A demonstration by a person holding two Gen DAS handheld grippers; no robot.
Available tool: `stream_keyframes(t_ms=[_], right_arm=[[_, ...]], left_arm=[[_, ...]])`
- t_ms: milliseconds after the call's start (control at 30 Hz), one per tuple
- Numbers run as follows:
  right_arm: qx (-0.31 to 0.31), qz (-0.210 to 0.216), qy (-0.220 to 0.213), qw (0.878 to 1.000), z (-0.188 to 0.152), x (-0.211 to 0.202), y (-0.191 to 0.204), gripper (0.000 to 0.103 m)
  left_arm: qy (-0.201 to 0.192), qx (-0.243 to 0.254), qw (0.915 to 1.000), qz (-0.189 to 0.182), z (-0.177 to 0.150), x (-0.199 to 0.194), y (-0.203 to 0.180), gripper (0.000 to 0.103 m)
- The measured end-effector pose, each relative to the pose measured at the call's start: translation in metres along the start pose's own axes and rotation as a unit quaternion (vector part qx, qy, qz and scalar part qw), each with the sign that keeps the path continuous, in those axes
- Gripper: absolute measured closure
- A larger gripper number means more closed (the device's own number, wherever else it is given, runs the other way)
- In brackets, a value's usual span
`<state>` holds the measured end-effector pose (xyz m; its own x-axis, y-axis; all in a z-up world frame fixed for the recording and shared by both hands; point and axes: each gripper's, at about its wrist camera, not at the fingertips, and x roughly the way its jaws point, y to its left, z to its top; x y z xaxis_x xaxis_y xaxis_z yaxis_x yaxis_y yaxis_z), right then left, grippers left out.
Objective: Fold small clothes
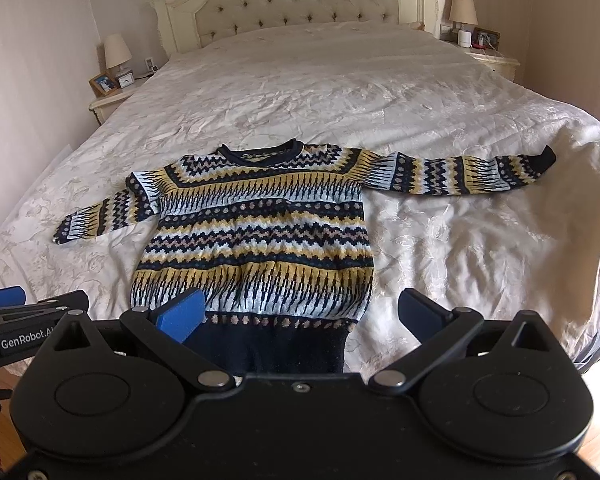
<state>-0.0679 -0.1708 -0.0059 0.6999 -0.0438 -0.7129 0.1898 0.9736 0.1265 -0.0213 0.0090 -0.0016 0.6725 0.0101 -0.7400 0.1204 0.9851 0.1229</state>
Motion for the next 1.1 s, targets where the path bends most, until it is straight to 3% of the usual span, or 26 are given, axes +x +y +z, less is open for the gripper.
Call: stream_keyframes(t_ms=[1100], right_arm=[[0.004, 0.016, 0.004, 1.0, 0.0024, 0.0073, -0.007, 0.001]], left_arm=[[0.02, 0.004, 0.9998, -0.01, -0.0009, 0.0078, -0.0077, 0.027]])
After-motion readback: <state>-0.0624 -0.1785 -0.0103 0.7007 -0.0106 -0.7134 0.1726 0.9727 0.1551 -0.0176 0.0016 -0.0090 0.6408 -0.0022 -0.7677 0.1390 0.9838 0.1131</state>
